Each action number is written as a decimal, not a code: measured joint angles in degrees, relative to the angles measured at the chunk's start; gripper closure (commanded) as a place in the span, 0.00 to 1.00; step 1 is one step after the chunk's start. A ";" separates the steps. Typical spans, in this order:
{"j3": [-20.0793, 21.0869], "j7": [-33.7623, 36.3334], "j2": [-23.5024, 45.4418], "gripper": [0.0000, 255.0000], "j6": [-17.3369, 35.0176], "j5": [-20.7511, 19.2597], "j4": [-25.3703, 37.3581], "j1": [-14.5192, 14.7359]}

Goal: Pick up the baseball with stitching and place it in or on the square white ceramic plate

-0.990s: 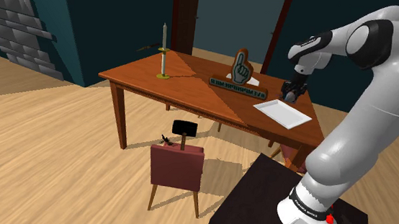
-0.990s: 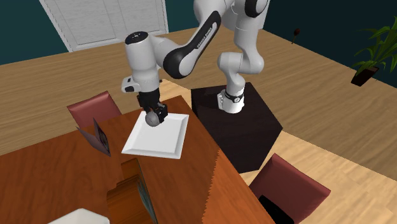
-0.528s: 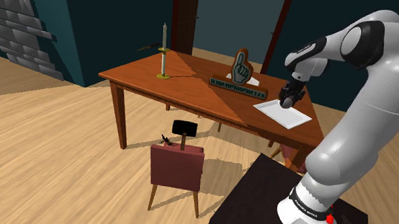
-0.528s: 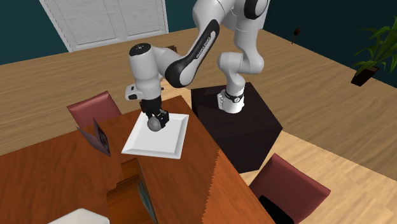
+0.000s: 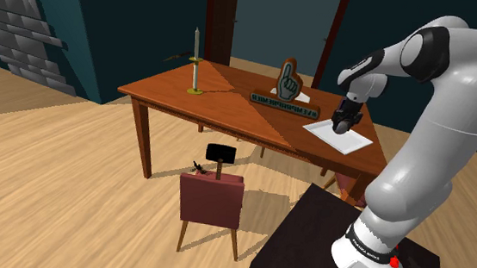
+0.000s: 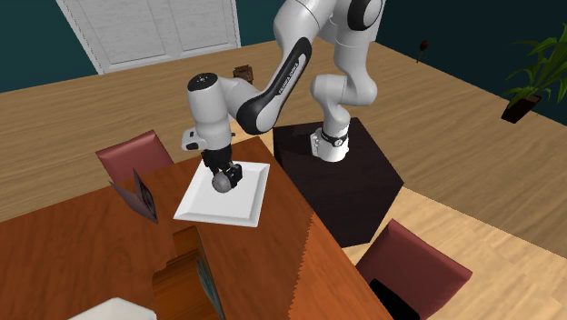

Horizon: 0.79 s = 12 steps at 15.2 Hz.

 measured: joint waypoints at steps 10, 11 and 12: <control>0.00 -0.01 0.00 0.00 0.06 0.01 -0.04 0.00; 0.00 0.42 -0.53 0.00 -0.90 -0.45 0.54 0.12; -0.08 0.93 -1.52 0.00 -2.14 -1.23 1.02 0.23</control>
